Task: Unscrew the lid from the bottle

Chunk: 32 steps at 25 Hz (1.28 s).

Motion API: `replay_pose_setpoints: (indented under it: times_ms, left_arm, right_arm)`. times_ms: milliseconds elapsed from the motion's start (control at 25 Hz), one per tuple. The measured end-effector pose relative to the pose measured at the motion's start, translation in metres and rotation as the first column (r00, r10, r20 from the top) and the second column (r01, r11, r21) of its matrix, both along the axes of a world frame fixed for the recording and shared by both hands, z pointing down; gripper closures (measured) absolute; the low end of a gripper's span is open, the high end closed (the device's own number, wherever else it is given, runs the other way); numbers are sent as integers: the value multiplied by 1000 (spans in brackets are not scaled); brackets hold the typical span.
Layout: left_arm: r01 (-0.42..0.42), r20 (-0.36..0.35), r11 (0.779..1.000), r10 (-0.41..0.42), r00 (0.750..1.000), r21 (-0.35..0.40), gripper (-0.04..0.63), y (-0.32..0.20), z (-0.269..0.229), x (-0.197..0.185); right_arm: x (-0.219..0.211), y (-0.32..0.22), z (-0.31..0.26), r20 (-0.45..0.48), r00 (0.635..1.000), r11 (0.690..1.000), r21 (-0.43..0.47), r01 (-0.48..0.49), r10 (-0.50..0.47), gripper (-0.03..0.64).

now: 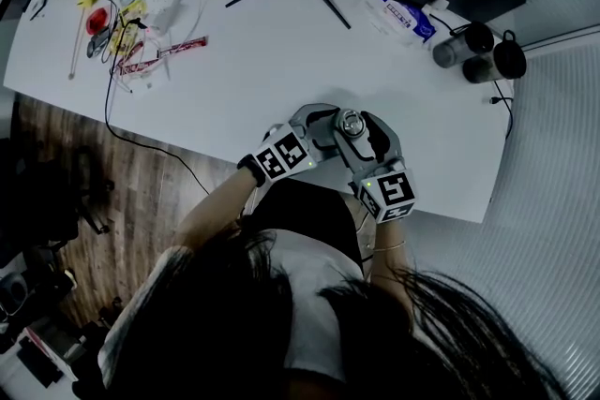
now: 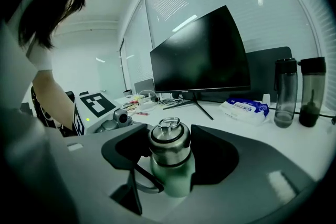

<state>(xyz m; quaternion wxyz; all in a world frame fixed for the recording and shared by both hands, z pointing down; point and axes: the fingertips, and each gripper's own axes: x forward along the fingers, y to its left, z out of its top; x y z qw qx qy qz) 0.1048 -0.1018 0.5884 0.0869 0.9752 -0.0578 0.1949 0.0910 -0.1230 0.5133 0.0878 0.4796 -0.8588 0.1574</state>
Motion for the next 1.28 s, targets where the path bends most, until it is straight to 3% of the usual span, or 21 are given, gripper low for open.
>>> replay_pose_setpoints:
  times_ms: [280, 480, 640, 960, 1280]
  left_arm:
    - [-16, 14, 1000, 16, 1000, 1, 232, -2, 2, 0]
    - [-72, 28, 997, 72, 997, -5, 230, -2, 3, -1]
    - [-144, 47, 990, 144, 988, -9, 224, -2, 3, -2]
    - [-292, 73, 956, 293, 953, -22, 224, -3, 3, -5]
    - [-428, 109, 904, 426, 898, -10, 224, -2, 5, -7]
  right_arm:
    - [1, -1, 1, 16, 999, 999, 0, 51, -51, 370]
    - [-2, -1, 2, 22, 986, 986, -9, 165, -164, 370]
    - [-4, 1, 1, 34, 959, 959, -18, 283, -282, 370]
    - [-11, 2, 1, 60, 841, 841, -20, 540, -538, 370]
    - [-16, 4, 1, 79, 702, 703, -21, 711, -708, 370]
